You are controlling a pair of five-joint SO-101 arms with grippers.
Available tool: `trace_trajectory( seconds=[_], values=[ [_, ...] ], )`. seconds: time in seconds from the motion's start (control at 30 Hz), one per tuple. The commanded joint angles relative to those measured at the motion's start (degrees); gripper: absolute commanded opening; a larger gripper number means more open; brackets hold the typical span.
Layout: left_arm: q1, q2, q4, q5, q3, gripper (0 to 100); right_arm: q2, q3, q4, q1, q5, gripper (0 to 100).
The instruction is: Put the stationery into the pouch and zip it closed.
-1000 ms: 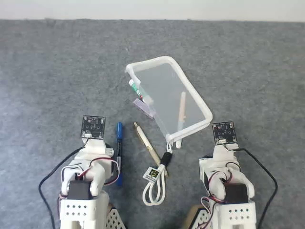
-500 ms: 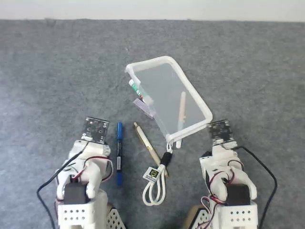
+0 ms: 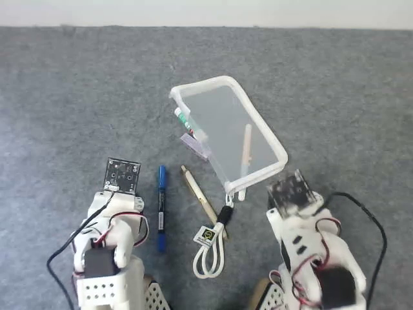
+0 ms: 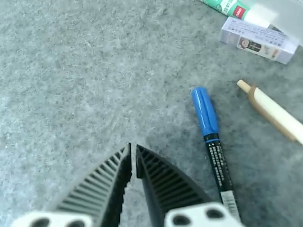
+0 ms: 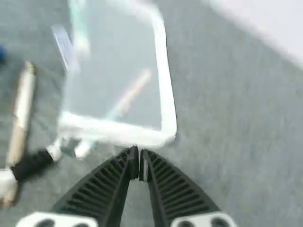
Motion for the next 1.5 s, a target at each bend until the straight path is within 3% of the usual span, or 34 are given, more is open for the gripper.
trace_trajectory(
  seconds=[0.0,0.23,0.43,0.67,0.83,1.1,1.47],
  values=[
    [-0.09,-1.23,0.18,-0.44,-3.21,1,5.32,-7.03,1.36,-3.47,1.05,1.0],
    [-0.09,-1.23,0.18,-0.44,-2.95,2,22.37,-12.84,0.57,-9.10,-3.60,1.5],
    [-0.09,-1.23,0.18,-0.53,-2.86,2,31.52,-12.57,-1.71,-14.02,-19.78,18.8],
    [-0.09,-1.23,0.18,-0.53,-2.86,2,43.47,-12.22,-8.31,-21.32,-22.68,12.8],
    [-0.09,-1.23,0.18,-0.53,-2.86,2,49.89,-12.66,-9.98,-22.02,-23.30,12.8],
    [-0.09,-1.23,0.18,-0.53,-2.77,2,58.77,-12.66,-15.16,-24.22,-43.96,12.8],
    [-0.09,-1.23,0.18,-0.53,-2.68,2,68.88,-13.45,-20.09,-29.23,-52.40,16.2]
  ],
)
